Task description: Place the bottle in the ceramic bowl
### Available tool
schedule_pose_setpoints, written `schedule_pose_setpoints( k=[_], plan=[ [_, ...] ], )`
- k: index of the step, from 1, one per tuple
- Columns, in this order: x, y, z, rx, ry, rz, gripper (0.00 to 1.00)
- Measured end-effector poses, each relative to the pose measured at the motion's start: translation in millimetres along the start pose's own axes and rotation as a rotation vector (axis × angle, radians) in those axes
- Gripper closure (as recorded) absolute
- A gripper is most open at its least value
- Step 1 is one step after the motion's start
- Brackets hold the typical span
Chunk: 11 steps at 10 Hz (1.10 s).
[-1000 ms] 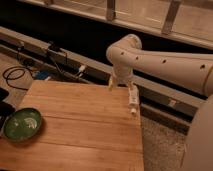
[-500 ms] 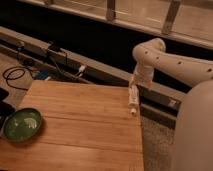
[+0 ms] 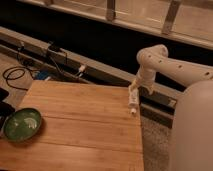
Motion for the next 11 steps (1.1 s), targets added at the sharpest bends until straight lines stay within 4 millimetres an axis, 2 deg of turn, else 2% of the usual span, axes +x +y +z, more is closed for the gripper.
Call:
schedule_pose_setpoints(
  k=[3, 5, 7, 8, 11],
  plan=[
    [0, -1, 0, -0.002, 0.002, 0.005, 0.35],
    [-6, -4, 13, -0.003, 0.017, 0.009, 0.35],
    [-19, 10, 23, -0.002, 0.019, -0.033, 0.35],
    [-28, 19, 21, -0.008, 0.011, -0.052, 0.35],
    [-41, 23, 19, -0.009, 0.003, -0.078, 0.35]
  ],
)
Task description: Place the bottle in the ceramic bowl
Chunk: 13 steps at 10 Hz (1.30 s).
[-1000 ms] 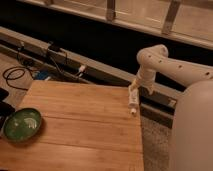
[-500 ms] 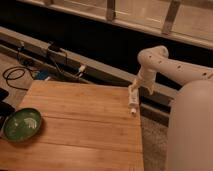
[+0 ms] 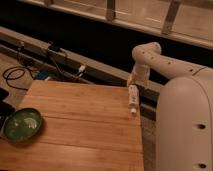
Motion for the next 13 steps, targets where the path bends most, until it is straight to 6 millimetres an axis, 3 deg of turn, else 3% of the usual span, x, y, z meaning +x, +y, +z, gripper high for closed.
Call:
schedule_pose_setpoints(
  k=[4, 8, 13],
  plan=[
    [0, 9, 16, -0.001, 0.027, -0.029, 0.35],
    [7, 16, 55, 0.042, 0.082, -0.057, 0.35],
    [13, 16, 79, 0.081, 0.141, -0.063, 0.35]
  ],
)
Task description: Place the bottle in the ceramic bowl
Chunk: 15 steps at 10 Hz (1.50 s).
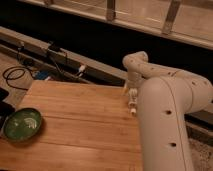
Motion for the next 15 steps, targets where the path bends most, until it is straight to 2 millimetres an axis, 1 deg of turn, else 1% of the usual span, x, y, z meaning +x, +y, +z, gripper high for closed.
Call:
schedule_pose_setpoints(
  k=[3, 6, 8, 9, 10, 12, 13, 14, 15],
  plan=[
    [2, -7, 13, -0.017, 0.03, 0.014, 0.35],
    [3, -9, 35, -0.039, 0.078, 0.028, 0.35],
    [5, -13, 43, -0.049, 0.098, 0.039, 0.37],
    [6, -11, 43, -0.052, 0.092, 0.038, 0.44],
    [6, -10, 40, -0.055, 0.08, 0.042, 0.55],
    [7, -12, 37, -0.059, 0.064, 0.049, 0.74],
    [7, -12, 35, -0.063, 0.058, 0.051, 0.87],
    [7, -11, 34, -0.065, 0.055, 0.05, 0.95],
    [7, -10, 32, -0.069, 0.05, 0.048, 0.99]
  ],
)
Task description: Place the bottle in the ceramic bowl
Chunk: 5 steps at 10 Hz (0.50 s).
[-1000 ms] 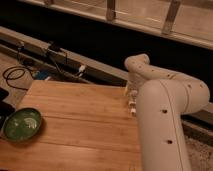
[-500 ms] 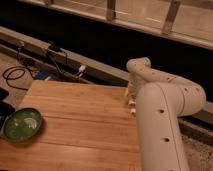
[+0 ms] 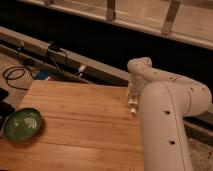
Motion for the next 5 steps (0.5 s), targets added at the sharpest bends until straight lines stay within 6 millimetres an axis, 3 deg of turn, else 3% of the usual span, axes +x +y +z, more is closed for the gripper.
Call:
schedule_pose_setpoints(
  k=[3, 5],
  plan=[
    [-1, 6, -17, -0.03, -0.034, -0.025, 1.0],
    [-6, 31, -56, -0.049, -0.093, -0.097, 1.0]
  ],
)
